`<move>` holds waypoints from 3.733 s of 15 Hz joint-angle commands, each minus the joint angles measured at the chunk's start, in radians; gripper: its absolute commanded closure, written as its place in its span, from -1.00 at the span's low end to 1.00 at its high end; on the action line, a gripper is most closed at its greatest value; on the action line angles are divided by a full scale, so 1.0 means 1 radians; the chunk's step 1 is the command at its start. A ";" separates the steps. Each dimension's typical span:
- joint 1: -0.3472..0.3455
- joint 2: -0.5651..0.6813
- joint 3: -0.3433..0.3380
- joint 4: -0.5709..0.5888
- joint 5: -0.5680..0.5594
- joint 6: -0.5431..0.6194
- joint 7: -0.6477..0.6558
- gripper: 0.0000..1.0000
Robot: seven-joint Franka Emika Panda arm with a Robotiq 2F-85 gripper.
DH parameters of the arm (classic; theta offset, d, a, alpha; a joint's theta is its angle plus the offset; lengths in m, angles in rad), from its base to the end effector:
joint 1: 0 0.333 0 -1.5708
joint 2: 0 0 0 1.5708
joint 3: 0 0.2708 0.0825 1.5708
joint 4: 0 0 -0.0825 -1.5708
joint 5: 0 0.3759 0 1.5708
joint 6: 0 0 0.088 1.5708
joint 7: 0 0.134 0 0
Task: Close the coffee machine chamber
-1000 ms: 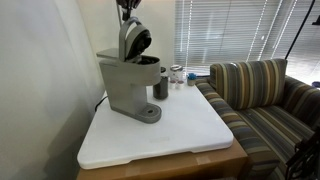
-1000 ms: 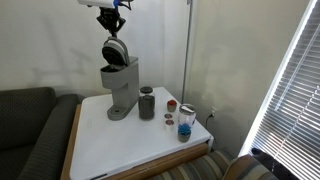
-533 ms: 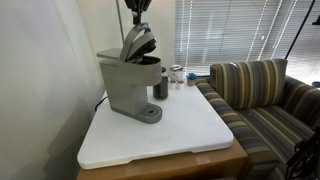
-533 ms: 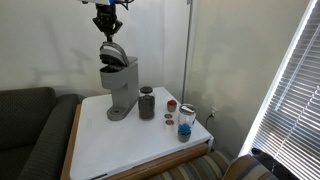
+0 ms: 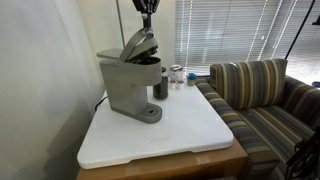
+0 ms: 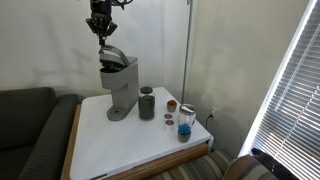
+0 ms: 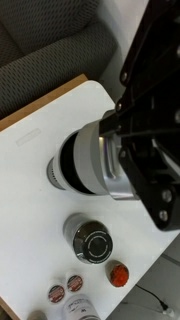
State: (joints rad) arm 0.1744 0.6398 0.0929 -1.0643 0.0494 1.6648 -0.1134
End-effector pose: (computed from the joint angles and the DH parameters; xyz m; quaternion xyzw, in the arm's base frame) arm 0.6719 0.1736 0.3973 -0.9825 -0.1777 0.0222 0.0508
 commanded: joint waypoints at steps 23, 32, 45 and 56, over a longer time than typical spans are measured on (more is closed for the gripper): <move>-0.005 0.132 0.000 0.101 0.008 -0.191 0.017 1.00; 0.011 0.046 -0.016 0.114 -0.046 -0.157 0.036 1.00; -0.003 0.062 -0.004 0.083 -0.077 0.038 0.119 1.00; -0.020 0.092 0.006 0.106 -0.051 -0.145 0.141 1.00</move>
State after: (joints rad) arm 0.1717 0.7163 0.0900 -0.9618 -0.0283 1.5605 0.0416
